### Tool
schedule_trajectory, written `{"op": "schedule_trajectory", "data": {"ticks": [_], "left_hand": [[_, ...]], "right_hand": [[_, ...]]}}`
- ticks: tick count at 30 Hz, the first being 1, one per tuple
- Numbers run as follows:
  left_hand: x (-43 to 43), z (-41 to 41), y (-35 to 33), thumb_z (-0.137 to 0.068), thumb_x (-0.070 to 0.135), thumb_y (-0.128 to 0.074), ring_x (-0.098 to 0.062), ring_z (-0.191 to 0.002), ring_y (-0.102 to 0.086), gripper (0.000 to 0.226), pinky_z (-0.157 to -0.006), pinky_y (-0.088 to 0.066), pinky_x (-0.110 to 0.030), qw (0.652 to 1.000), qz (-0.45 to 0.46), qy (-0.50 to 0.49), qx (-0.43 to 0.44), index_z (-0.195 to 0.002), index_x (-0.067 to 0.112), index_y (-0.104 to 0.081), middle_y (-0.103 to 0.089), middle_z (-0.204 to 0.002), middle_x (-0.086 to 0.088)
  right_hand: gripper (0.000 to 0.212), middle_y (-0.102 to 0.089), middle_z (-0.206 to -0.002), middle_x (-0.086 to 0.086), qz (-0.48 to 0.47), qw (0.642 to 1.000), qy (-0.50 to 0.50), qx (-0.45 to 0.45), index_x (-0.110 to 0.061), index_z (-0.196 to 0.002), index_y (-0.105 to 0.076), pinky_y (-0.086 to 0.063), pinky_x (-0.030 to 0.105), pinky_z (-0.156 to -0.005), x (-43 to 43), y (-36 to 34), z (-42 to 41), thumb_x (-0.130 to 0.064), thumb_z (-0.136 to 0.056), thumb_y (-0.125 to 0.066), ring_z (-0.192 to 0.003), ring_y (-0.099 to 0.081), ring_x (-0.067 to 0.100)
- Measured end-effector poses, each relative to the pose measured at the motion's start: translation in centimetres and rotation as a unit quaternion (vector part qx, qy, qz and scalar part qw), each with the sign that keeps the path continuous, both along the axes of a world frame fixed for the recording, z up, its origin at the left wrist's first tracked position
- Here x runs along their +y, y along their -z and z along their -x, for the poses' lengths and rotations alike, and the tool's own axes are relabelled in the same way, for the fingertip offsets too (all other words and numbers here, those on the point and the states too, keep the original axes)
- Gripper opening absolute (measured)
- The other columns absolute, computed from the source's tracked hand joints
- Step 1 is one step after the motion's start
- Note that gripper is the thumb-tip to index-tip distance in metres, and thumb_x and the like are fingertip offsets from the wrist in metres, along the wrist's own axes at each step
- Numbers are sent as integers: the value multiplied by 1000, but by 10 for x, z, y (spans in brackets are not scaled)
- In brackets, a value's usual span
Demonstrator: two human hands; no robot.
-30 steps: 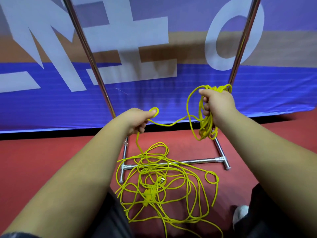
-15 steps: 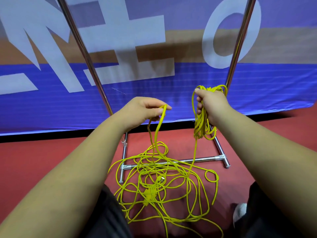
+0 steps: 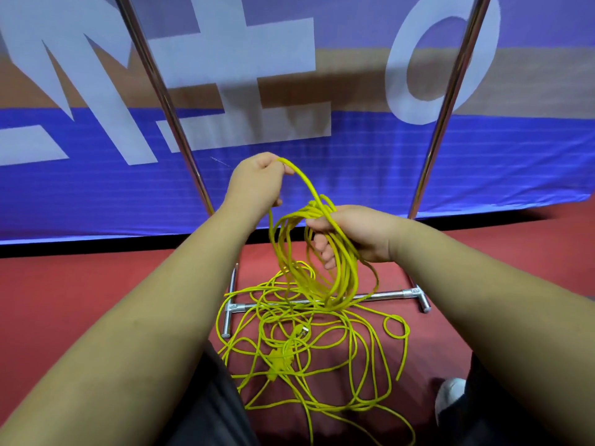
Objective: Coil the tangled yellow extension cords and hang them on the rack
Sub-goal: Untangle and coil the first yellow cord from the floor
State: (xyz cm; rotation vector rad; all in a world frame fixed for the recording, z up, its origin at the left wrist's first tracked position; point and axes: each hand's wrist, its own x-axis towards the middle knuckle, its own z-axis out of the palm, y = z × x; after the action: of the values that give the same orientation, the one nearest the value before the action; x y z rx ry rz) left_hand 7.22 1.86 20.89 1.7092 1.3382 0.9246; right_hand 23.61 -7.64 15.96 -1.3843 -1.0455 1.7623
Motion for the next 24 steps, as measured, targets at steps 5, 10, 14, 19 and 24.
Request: {"op": "schedule_trajectory", "data": {"ticks": [5,10,14,19,24], "left_hand": [[15,19,-1,-85,11,-45,-19,-63,-48,36,-62,-54,-35,1000,5,-29,-1,-83,27,-78,-48,-52,9],[13,30,0,-93,15,-65,-18,-74,-59,19,-70,-53,-34,957,-110,185,197,-104,31,-66,-67,-85,5],[-3,19,1,-80,31,-87,-8,-92,-66,40,-86,-55,-35,938,-112,262,199,-107,28,-58,-71,-94,10],[-21,6,-3,-78,30,-89,-4,-113,-59,60,-95,-50,-23,907,-240,298,177,-127,23,-54,-59,-124,9],[-32,-10,2,-93,34,-72,-12,-98,-58,22,-87,-50,-37,835,-308,355,287,-111,24,-66,-64,-103,8]], "right_hand": [[30,-56,-64,1,3,998,20,51,-18,-81,-58,-53,34,-59,3,1,1,-29,-109,-55,-50,-53,16],[26,-29,-56,-6,-22,988,130,84,-24,-82,-52,-31,26,-45,9,5,-1,-24,-108,-55,-41,-25,10],[27,-27,-58,-6,-9,972,215,94,-21,-81,-56,-23,21,-38,14,1,-9,-22,-108,-52,-40,-21,8],[9,-34,-64,-1,0,961,265,82,-15,-101,-62,-23,20,-37,22,11,-10,-18,-104,-55,-43,-23,10],[23,-29,-60,2,3,953,294,68,-17,-69,-50,-22,23,-41,24,21,-11,-6,-89,-53,-47,-23,15]]}}
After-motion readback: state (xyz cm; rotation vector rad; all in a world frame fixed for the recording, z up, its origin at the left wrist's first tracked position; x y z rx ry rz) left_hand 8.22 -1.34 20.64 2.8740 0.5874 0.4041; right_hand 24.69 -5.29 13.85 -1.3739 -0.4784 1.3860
